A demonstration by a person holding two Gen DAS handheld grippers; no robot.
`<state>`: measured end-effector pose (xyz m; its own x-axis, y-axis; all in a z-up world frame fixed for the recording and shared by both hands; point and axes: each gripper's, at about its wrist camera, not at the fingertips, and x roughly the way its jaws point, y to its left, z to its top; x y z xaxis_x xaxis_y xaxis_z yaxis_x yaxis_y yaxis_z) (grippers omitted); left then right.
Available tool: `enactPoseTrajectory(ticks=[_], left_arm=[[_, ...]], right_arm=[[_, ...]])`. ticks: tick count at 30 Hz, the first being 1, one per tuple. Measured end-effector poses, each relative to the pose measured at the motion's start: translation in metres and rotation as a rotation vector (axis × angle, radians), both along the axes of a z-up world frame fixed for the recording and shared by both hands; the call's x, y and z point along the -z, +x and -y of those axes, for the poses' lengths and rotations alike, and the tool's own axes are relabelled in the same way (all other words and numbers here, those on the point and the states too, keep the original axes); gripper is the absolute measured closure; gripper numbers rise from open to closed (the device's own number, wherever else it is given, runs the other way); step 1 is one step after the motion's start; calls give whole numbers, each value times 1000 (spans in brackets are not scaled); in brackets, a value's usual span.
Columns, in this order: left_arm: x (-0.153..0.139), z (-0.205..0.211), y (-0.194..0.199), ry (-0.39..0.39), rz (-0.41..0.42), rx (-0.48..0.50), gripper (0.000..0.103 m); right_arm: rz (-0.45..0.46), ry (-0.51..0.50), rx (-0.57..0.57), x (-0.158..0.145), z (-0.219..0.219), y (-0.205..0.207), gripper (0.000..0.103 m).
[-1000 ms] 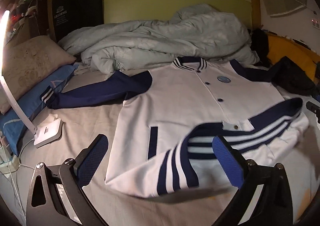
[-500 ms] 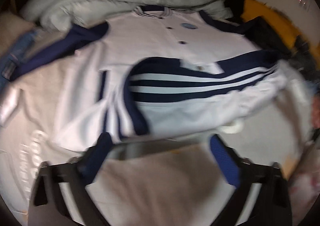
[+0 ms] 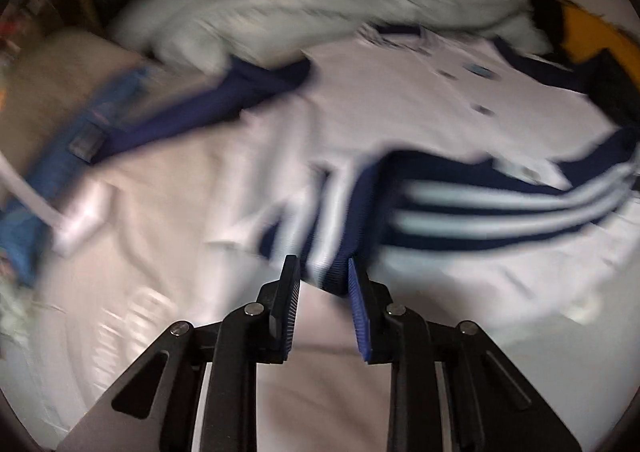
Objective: Fold large clothes
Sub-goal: 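Lift the hem with both grippers and fold it up toward the collar, then open both grippers and release the folded hem onto the jacket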
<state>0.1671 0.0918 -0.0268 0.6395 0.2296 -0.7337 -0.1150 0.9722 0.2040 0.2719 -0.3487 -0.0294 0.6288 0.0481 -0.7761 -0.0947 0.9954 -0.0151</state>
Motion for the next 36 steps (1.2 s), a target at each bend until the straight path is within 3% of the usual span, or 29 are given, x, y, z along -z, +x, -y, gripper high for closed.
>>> enactPoseTrajectory(ticks=[3,5,7,10,14,19,26,32,36], left_arm=[[-8,-17,5,62,48,-44,75],[-13,-29,4,7,64,-64,69],[-20,-38,0,-41,79,-76,60],[-32,-50,-8,-54,133,-120,47],[-41,-66,-15,-88,160,-171,47],[-43,-67,-25,-183,124,-119,47],[-11,-41,-3,-122,-36,-39,44],[17,-56,37,-200,-16,-130,46],[31,-70,46,-211,-19,-194,48]], right_arm=[[3,-3,36,2,8,4,50],[6,7,43,0,11,4,48],[33,3,54,-7,11,-2,36],[84,1,44,-21,8,-14,34],[93,47,23,-33,11,-29,24],[108,67,18,-41,13,-41,13],[59,74,-32,-33,6,-35,12],[27,24,-51,-20,-6,-24,12],[31,-27,-17,-14,0,-17,11]])
